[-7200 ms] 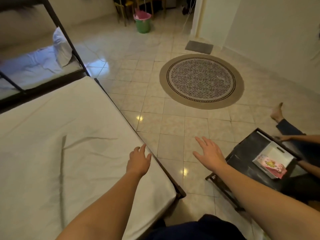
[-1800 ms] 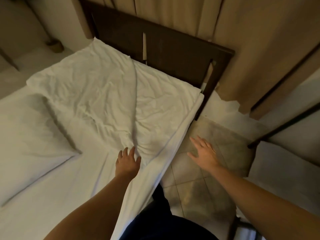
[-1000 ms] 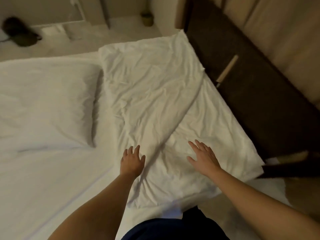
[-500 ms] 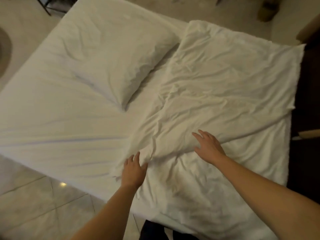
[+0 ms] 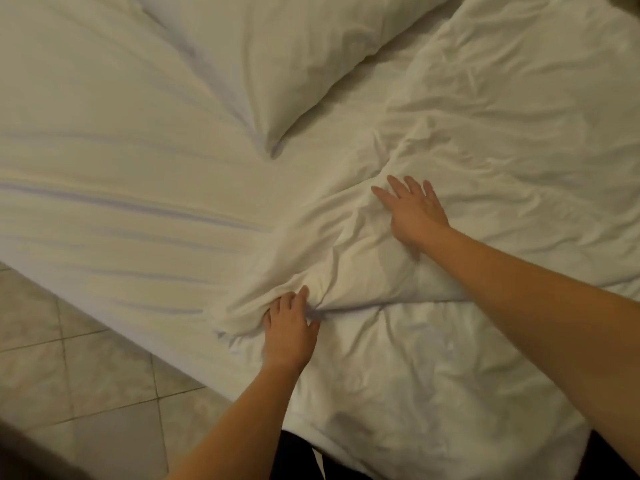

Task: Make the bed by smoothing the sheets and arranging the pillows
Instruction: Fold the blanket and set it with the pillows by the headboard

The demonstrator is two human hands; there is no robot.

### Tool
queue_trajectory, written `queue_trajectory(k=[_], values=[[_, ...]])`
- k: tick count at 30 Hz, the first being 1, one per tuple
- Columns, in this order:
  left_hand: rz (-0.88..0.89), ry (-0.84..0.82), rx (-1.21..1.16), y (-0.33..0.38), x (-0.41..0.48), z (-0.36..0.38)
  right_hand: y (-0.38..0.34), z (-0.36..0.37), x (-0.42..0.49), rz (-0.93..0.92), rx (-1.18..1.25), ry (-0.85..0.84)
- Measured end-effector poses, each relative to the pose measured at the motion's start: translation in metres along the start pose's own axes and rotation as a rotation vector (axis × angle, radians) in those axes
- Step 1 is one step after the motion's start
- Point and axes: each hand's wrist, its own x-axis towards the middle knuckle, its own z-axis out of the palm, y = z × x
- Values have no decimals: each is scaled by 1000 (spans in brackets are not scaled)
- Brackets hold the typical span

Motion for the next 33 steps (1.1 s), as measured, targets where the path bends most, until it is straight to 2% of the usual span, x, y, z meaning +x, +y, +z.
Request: queue_trajectory(k=[5, 9, 13, 19, 24, 27, 33], values=[[93, 133, 68, -20, 10, -3, -19, 0, 30, -3, -246, -54], [170, 147, 109, -31, 12, -10, -11, -9, 20, -46, -471, -116], [277, 129, 135, -30, 5, -21, 18, -22, -17, 19, -516, -203], [445, 93, 144, -2, -16, -45, 78, -32, -131, 260, -558, -269], [547, -59, 173, 24, -42, -46, 116, -20, -253, 415, -632, -349], [593, -110, 212, 37, -68, -36, 141, 6, -327, 458, -628, -362], [647, -215, 320, 53, -132, 15, 167, 83, -457, 553, -443, -352]])
